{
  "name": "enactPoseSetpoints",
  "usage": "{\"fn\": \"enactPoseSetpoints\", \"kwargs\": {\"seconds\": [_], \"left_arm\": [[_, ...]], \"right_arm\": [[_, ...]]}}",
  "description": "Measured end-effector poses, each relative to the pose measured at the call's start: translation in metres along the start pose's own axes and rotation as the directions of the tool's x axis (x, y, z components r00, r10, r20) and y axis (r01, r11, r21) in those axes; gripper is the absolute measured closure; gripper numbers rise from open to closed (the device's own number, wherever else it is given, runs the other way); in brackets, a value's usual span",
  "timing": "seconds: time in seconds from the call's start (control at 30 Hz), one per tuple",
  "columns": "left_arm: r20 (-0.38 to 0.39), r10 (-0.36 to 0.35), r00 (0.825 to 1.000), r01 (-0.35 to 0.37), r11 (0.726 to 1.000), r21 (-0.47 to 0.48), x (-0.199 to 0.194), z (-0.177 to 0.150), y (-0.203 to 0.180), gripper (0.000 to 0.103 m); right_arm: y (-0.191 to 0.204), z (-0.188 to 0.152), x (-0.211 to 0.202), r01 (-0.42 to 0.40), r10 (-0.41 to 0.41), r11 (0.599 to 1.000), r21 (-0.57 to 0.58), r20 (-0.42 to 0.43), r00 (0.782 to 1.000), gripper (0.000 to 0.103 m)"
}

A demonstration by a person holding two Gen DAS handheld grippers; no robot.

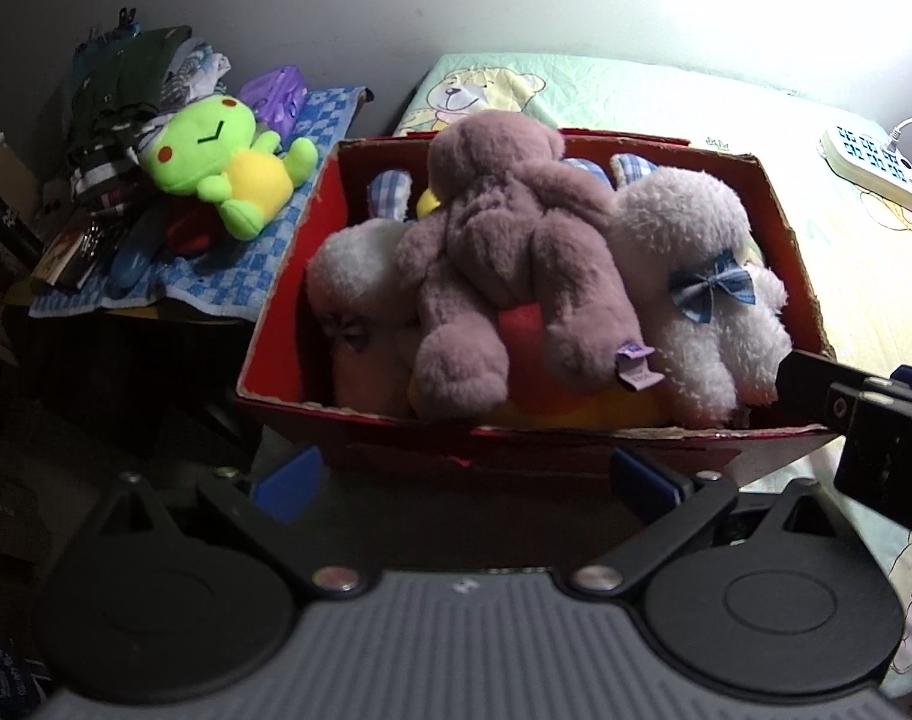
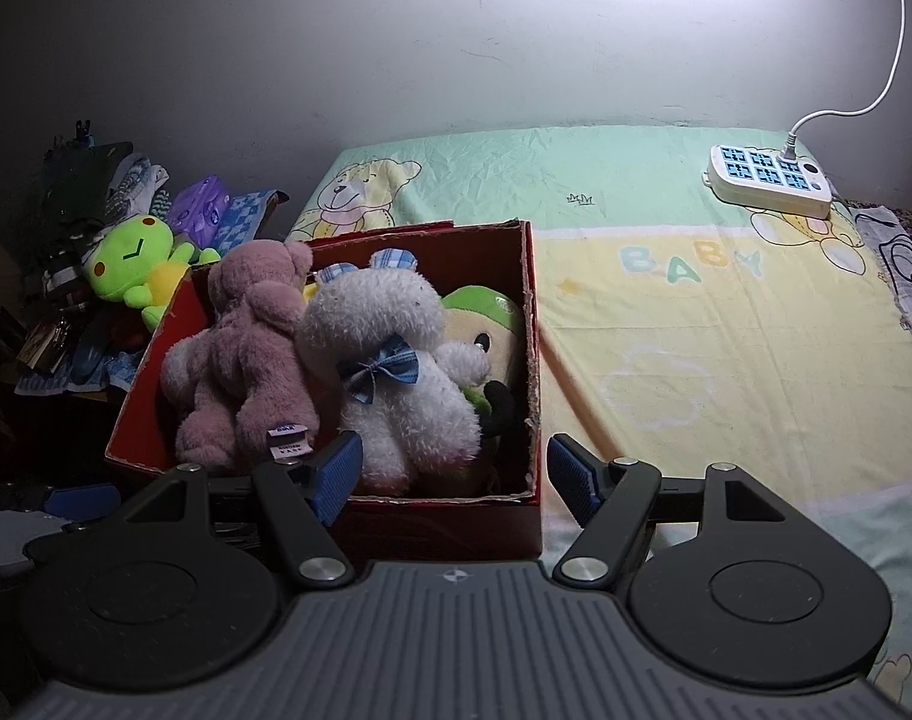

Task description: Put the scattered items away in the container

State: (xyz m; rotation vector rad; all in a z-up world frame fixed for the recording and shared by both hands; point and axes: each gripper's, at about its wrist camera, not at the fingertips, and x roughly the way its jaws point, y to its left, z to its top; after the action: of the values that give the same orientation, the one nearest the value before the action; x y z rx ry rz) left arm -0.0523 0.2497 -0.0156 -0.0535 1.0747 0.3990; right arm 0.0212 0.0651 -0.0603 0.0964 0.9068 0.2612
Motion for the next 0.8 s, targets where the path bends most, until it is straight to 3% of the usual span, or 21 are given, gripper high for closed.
{"fn": "enactPoseSetpoints", "kwargs": {"seconds": [0.43,0.8], "left_arm": [[0.014,-0.005,1.0,0.004,0.999,0.043,-0.009,-0.008,-0.053,0.001],[-0.002,0.021,1.0,-0.021,0.999,0.025,-0.007,-0.016,-0.056,0.001]], "right_arm": [[-0.05,-0.011,-0.013,0.08,-0.08,0.996,0.033,0.005,0.997,0.032],[-0.053,-0.016,-0.012,0.064,-0.064,0.998,-0.011,-0.011,0.998,0.032]]}}
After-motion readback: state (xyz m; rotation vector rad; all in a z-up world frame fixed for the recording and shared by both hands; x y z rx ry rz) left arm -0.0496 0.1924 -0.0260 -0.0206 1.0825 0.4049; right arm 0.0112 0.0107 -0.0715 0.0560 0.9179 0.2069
